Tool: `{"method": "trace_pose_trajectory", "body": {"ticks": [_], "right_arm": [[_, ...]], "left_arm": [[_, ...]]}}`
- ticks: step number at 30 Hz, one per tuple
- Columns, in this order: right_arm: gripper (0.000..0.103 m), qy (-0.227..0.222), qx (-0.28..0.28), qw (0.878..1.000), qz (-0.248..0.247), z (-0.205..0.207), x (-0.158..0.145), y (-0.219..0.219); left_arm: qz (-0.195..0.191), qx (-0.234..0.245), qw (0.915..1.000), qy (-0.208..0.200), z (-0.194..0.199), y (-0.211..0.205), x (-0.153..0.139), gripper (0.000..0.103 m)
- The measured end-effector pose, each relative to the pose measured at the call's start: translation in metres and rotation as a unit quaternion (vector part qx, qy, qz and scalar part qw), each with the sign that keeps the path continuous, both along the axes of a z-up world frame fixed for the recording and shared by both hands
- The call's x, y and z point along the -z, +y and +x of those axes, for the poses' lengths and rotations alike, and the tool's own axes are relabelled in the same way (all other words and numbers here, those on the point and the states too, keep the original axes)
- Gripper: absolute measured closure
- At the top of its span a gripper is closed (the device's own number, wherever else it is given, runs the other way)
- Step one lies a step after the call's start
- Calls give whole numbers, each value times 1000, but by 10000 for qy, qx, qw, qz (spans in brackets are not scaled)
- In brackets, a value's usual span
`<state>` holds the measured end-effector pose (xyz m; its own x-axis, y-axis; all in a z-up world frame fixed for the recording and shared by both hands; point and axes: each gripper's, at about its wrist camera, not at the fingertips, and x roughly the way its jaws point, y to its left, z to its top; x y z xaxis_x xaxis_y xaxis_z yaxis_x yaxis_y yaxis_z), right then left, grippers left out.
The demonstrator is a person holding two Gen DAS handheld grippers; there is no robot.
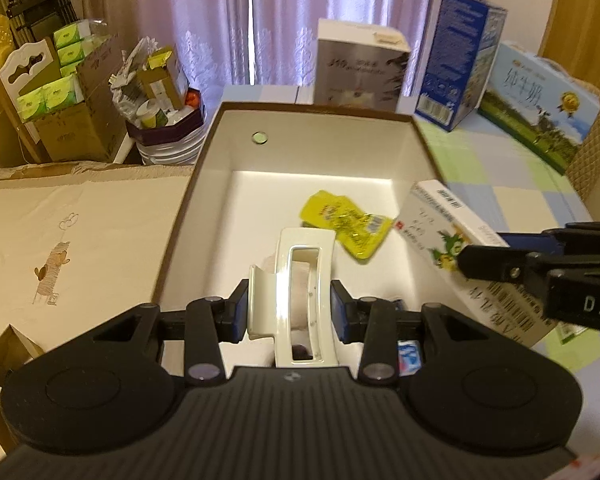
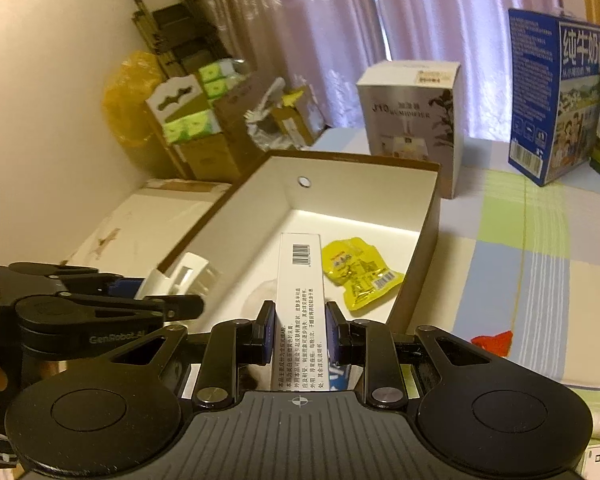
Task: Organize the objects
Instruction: 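Carry the clip frame and long white box over the open box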
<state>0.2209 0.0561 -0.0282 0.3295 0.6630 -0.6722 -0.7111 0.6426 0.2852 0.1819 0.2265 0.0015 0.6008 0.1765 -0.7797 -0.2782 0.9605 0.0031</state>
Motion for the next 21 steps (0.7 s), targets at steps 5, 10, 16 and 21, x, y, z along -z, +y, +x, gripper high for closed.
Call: {"method": "trace_pose_trajectory", "body": {"ticks": [5,10,16,21], "right_arm": [[81,12,243,9995,-205,16,12,17],[81,-26,476,9982,-376,36,21,33],[81,-61,664,9963,-544,62,31,49],[81,-123,804,9942,-703,87,40,62]], "left_arm": [[64,54,9998,166,21,23,14,68],[122,157,9994,298,46,40,26,68],[98,286,9988,374,77,51,36,68],[104,409,9981,444,104,56,44,68]]}}
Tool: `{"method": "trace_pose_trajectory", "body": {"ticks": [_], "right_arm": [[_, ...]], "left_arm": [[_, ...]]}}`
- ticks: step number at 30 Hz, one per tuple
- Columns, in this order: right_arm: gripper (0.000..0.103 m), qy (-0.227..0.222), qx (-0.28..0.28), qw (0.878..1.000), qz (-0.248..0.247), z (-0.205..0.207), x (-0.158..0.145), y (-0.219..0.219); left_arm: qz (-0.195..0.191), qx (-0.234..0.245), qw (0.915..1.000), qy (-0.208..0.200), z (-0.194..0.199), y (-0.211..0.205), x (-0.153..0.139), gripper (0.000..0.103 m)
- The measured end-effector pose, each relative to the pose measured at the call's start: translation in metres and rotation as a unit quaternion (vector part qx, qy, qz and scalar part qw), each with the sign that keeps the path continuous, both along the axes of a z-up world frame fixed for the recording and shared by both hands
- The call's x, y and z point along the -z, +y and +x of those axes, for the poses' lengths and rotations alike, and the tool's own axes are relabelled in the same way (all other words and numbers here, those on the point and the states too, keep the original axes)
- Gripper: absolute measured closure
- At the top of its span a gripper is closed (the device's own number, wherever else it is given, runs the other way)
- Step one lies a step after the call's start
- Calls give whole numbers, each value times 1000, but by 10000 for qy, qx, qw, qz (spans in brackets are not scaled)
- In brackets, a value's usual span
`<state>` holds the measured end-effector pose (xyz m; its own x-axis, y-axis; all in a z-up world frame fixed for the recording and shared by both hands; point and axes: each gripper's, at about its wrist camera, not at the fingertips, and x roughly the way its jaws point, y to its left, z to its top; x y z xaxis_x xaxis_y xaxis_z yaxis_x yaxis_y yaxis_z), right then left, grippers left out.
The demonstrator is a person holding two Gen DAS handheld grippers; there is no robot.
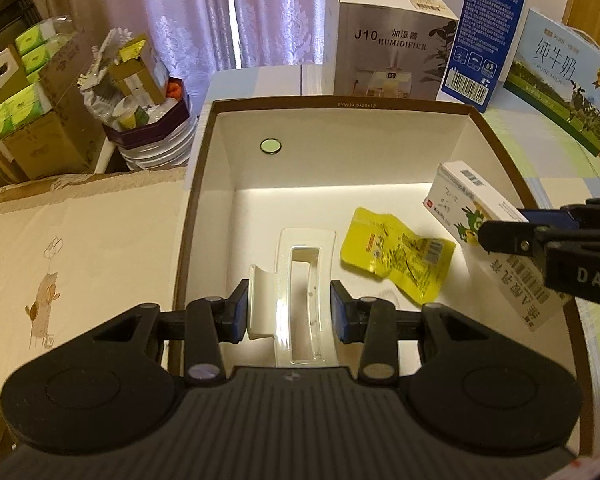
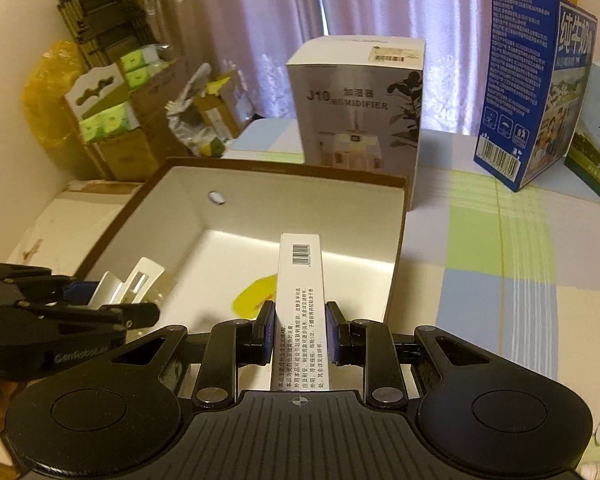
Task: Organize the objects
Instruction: 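Carry the clip frame and long white box over the open box, then open both tools to release the clip frame and white box inside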
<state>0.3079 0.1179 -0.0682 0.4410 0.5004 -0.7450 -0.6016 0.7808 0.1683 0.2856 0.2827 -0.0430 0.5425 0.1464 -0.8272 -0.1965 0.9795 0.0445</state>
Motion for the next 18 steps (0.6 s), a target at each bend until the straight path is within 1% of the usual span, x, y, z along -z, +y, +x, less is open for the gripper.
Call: {"method": "trace_pose_trajectory", "body": {"ticks": [6,8,10,12,14,18], "right_arm": [[81,-222,48,9996,-169,24,8,13],[81,-353,126,9992,-170,30,9,16],[80,-483,111,9984,-288,34,11,18],[81,-473,62,9983,-329,36,13,18],[80,-391,16,9989,-247,36,14,14],[80,-377,-75,9991,-200,33,13,10]], "left_arm": [[-1,91,9999,86,23,3,10,68],[-12,108,9999,93,30,5,12,68],[-33,134,9999,96,36,7,13,68],[-48,174,9998,96,41,7,15,68],[-45,187,9997,116,44,7,17,68],[-43,191,9997,150,48,7,20,68]]}}
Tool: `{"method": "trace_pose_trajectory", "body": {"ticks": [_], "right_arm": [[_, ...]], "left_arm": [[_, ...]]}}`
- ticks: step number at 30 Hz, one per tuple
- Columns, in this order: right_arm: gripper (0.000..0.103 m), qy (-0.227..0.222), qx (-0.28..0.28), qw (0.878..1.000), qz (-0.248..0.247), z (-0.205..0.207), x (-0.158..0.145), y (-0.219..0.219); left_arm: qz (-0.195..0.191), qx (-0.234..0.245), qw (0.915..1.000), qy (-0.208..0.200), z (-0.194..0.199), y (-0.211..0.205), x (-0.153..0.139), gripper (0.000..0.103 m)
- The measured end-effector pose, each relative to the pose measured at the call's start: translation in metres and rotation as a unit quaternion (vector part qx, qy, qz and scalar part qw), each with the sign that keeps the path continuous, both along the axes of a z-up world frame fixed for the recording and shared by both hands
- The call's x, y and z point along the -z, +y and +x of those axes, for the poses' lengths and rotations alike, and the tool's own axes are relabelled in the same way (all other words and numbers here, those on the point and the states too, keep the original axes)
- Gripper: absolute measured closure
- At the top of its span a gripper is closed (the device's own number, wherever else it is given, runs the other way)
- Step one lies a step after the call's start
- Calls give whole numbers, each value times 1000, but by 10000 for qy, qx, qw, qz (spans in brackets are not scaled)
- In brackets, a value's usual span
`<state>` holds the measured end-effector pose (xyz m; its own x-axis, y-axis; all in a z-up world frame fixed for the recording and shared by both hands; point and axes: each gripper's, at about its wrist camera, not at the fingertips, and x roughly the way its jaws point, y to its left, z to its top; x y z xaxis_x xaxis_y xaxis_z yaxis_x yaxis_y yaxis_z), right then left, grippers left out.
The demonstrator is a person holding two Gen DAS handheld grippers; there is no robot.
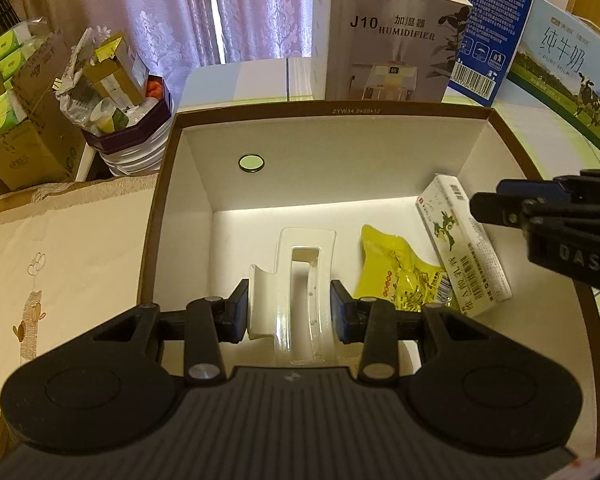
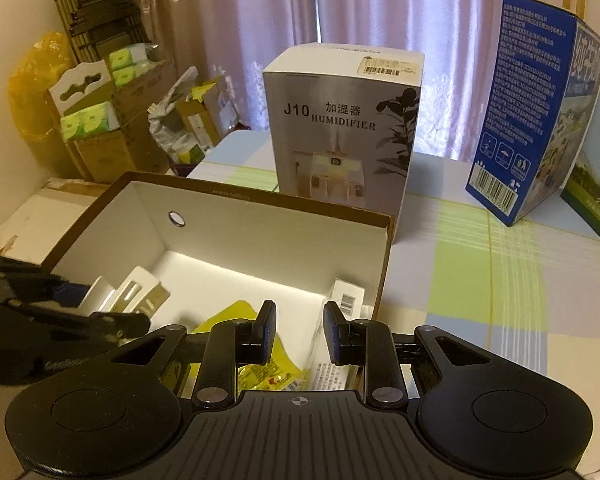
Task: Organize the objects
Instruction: 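Open both tools to release the clip frame and white box inside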
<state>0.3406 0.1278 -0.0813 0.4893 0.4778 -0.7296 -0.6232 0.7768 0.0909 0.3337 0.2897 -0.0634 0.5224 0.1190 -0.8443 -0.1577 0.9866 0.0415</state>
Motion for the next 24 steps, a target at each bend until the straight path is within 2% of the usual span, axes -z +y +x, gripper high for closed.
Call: {"method": "trace_pose_trajectory", "body": {"ticks": [6,7,8,10,14,19,24], "right_arm": [[80,137,-114,9998,19,-3,-2,-3],[80,164,-134,9998,16,-4,-2,-4],[80,186,-160,9997,17,-5,-3,-5],[80,221,-224,9995,28,-8,-4,-7],[80,315,-329,9990,45,-18,-7,-12],[78,399,-443,9982,106,-34,-14,-20],[61,374,-489,9980,138,-50,-22,-27]], "left_arm": [[14,60,9999,-123,5,-1,-2,68],[32,87,9997,-216,5,-2,-4,64],[52,98,9995,-309,5,-2,-7,53],[60,116,9989,-445,3,-3,-12,40],[87,87,9988,-479,-3,-4,-20,30],[-7,-98,9992,-386,-21,-1,-26,23],[-127,-295,9988,-370,-44,0,-36,19]]}}
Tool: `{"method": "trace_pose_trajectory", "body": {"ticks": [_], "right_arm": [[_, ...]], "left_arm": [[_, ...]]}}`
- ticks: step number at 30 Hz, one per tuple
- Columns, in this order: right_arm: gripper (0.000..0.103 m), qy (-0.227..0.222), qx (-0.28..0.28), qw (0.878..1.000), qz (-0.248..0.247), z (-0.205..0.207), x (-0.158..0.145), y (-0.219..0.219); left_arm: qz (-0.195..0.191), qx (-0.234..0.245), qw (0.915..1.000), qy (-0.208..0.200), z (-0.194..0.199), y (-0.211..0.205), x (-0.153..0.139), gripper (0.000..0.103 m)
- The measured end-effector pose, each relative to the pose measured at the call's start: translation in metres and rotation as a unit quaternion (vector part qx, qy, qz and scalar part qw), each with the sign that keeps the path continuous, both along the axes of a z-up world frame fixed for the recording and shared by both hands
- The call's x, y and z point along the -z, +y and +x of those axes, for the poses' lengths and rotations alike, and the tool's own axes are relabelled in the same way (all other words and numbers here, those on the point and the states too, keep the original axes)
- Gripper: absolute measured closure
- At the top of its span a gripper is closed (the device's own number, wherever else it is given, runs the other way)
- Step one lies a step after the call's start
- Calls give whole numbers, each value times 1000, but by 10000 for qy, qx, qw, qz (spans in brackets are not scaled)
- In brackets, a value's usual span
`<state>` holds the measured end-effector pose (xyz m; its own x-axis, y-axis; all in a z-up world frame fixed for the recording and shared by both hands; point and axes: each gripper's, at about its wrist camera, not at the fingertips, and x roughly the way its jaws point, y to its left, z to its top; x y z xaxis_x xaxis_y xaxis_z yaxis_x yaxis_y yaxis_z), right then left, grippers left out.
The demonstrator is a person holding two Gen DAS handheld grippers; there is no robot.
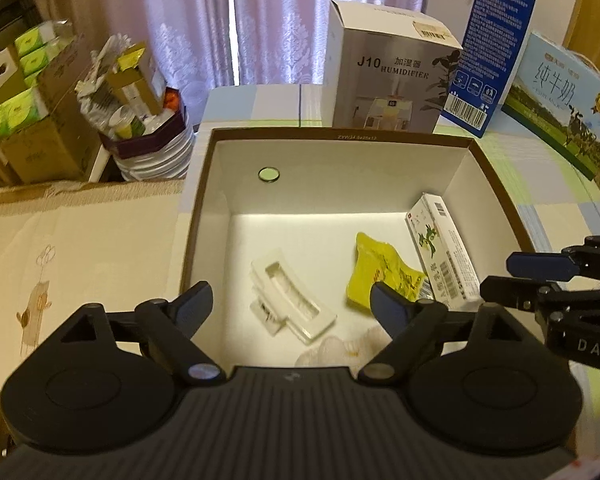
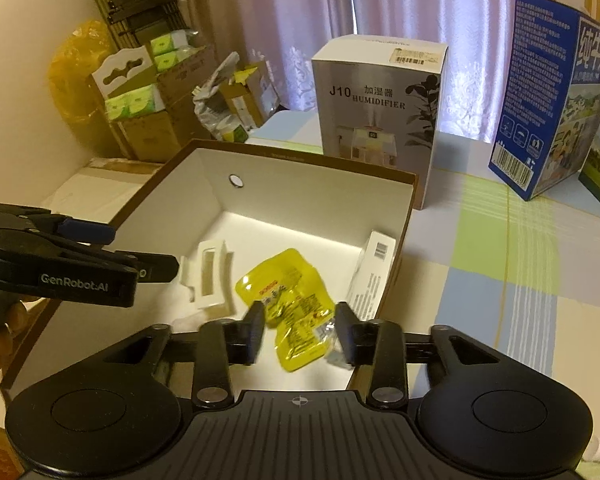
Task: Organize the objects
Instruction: 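Open both tools to release the clip frame and white box inside, then withdraw both tools from the box toward the remaining table items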
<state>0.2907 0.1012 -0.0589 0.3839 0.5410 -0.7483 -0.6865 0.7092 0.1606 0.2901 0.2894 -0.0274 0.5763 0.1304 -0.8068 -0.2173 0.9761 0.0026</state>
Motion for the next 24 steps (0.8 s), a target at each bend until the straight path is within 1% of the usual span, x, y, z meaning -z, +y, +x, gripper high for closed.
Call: {"method": "trace_pose_trajectory", "body": {"ticks": [3,5,9,17,24], "right_arm": [[57,-7,-9,10000,56,-10,-6,-5],[55,-6,17,9999,104,-15,-10,-8],[53,-37,49,9999,156,-27,-17,-15],[51,62,138,9995,264,-51,-26,-34],[51,203,147,9991,331,-77,-30,-53]], "left_arm": [[-24,-82,10000,-35,-14,-1,-8,17],[-33,-142,9999,-41,-23,-3,-14,15],[-40,-228,9997,-76,-40,-9,-23,15],[-100,-262,9995,-143,-74,-26,-36,15],[-170,-325,9992,-125,-102,-44,-38,15]]}}
